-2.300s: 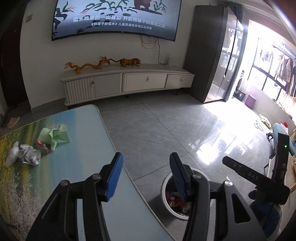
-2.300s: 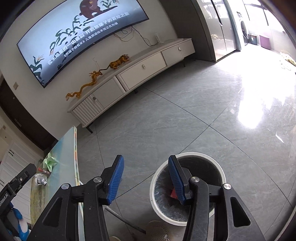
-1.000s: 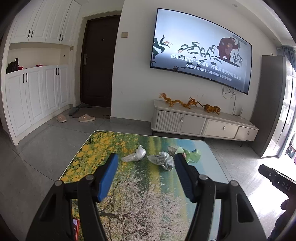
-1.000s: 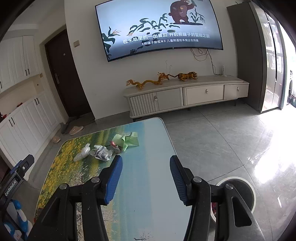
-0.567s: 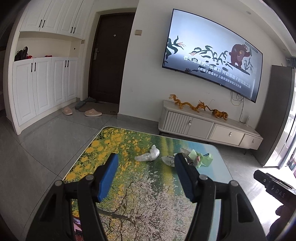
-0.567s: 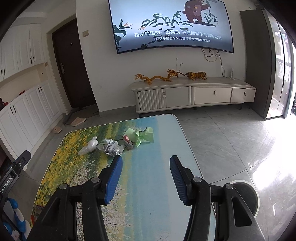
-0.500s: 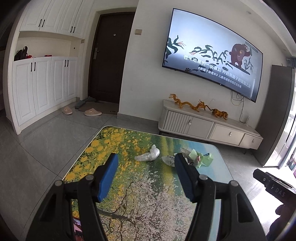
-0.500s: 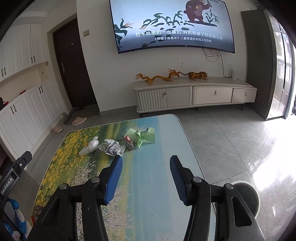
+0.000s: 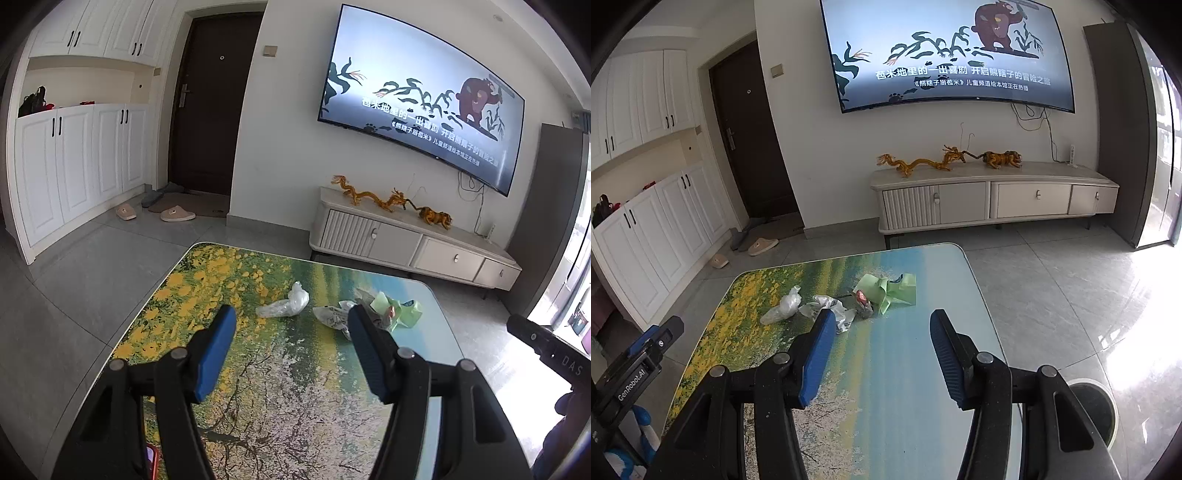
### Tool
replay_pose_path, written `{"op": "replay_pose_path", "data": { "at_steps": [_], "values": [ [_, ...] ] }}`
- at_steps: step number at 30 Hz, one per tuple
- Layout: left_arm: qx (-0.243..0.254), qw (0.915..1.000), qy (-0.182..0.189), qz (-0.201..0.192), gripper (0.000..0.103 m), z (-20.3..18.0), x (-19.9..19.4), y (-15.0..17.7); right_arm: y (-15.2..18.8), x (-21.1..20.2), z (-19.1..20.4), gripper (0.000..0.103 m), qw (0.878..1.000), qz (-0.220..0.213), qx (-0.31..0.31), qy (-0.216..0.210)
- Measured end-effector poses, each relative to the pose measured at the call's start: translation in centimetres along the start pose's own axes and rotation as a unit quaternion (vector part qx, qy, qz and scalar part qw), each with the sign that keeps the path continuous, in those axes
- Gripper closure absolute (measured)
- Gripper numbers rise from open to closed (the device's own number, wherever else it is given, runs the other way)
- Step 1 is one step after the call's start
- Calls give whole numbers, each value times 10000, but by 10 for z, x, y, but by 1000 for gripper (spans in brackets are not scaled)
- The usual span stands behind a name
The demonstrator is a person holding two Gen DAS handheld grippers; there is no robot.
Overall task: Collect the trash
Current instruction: 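Move both open tools back to the remaining wrappers on the table, then grasp the white newspaper wrapper with the left tool while the right tool grasps the small red wrapper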
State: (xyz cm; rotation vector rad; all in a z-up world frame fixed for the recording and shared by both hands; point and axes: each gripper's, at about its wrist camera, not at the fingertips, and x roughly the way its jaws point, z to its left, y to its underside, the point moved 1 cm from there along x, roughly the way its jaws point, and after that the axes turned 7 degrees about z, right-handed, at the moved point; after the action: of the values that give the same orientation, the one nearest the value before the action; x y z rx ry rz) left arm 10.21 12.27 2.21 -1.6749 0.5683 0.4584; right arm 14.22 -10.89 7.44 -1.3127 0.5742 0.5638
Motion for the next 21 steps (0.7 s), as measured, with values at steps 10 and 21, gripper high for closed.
{"op": "replay_pose_path", "data": {
  "at_steps": [10, 21],
  "values": [
    [-358, 9988, -228, 245, 42, 23, 25, -24, -25, 6, -3, 52, 9995, -113, -141, -260],
    [-690, 9949, -388, 628, 45, 23, 76, -47, -60, 65, -24, 52, 9964, 95, -94, -832]
  ]
}}
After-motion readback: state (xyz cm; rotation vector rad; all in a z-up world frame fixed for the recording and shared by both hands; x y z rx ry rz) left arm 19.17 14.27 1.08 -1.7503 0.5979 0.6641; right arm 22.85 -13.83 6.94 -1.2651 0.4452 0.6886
